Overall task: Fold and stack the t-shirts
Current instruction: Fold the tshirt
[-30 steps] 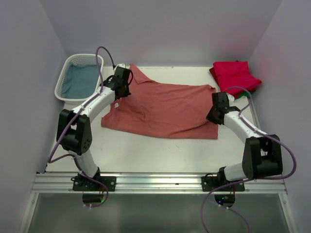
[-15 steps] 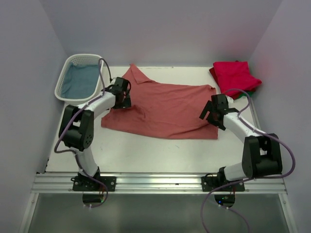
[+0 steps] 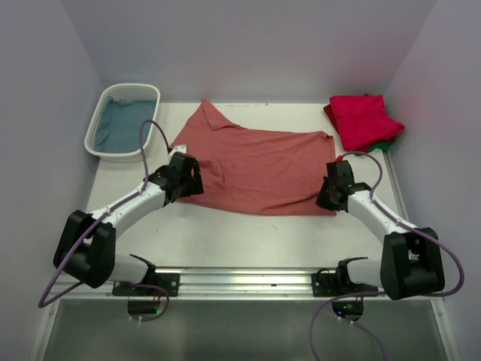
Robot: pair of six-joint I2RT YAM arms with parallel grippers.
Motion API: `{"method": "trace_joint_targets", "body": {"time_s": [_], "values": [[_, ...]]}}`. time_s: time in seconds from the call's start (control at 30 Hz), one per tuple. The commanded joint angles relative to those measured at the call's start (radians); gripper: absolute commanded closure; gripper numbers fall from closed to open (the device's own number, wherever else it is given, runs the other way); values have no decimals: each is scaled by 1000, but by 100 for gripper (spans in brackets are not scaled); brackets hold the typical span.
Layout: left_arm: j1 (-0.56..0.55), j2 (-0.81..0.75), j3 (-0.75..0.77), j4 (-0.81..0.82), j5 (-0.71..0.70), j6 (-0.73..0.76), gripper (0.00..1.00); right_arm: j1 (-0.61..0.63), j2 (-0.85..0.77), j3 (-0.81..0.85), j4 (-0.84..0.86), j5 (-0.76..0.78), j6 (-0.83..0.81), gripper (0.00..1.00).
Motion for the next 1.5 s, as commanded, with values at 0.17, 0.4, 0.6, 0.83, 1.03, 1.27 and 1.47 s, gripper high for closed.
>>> {"method": "trace_joint_targets", "body": {"time_s": [0.17,0.4,0.6,0.83,1.03,1.27,1.47], "values": [[3,69,-43,188,-17,-4,23,3,33,32,5,33,-22,100],[3,14,-32,238,-28,23,28,5,128,92,23,56,-28,100],[7,144,-5,260,-60,-3,49,5,268,154,13,60,-43,100],[15,296,-41,285,-17,-52,81,39,233,116,-78,30,-53,100],[67,338,-20,275,35,-61,81,209,220,108,-221,14,-37,100],[83,252,-12,217,55,-52,79,292,297,127,-247,19,-14,100],[83,88,-165,162,148,-95,74,292,328,144,-284,80,27,92]]}}
